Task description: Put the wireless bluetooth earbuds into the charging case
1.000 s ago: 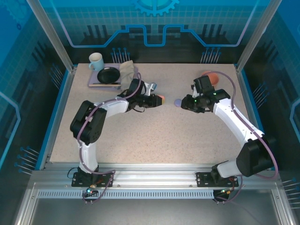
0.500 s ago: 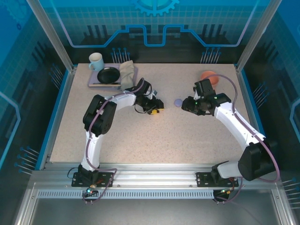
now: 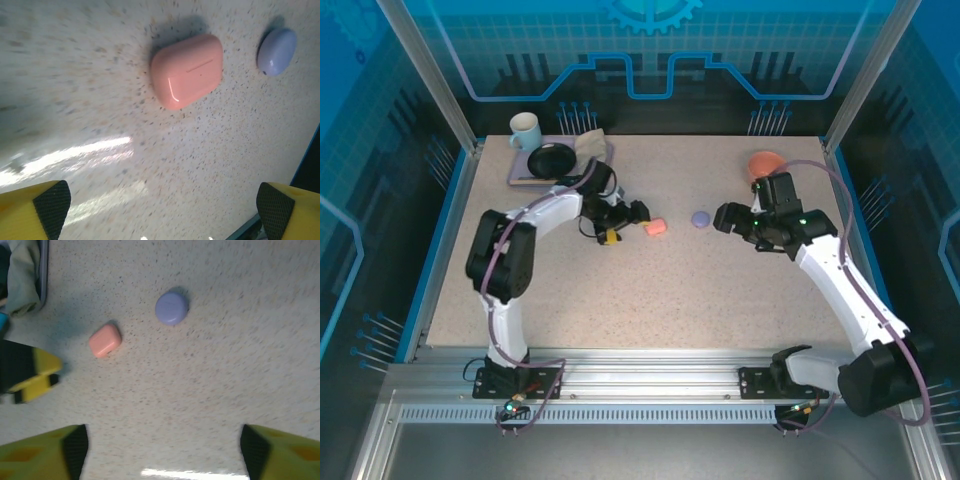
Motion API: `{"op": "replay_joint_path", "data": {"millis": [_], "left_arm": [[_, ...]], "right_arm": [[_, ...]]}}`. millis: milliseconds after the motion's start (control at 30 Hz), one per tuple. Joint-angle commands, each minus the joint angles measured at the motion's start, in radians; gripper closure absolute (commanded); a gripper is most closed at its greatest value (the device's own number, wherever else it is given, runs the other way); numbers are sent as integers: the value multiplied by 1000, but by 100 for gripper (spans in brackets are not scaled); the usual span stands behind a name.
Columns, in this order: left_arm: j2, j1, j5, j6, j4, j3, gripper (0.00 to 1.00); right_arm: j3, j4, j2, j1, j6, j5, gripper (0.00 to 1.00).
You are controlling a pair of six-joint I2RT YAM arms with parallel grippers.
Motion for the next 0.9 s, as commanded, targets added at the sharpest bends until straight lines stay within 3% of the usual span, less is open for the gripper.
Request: {"op": "replay_joint_path", "data": {"millis": [0,167,300,467,633,867], "left_arm": [[-177,2,-114,80,-72,-20,1],[-433,3,-336,196,22,-157,1],[-681,2,-508,319,291,-423,1],[-889,12,-693,488,545,-695,1],[-897,50,-826,568,697,-848,1],[-777,130,-832,598,1069,-1021,1]], "right_arm": [[-20,2,-45,-29,-56,63,0],[-55,69,-51,-37,-140,239,0],[-201,293,-88,-47,-231,411,0],[-354,531,-81,-61,-399,512,0],[-491,788,-7,-86,-464,543,0],[-651,1168,72,-86,-547,486,0]]}}
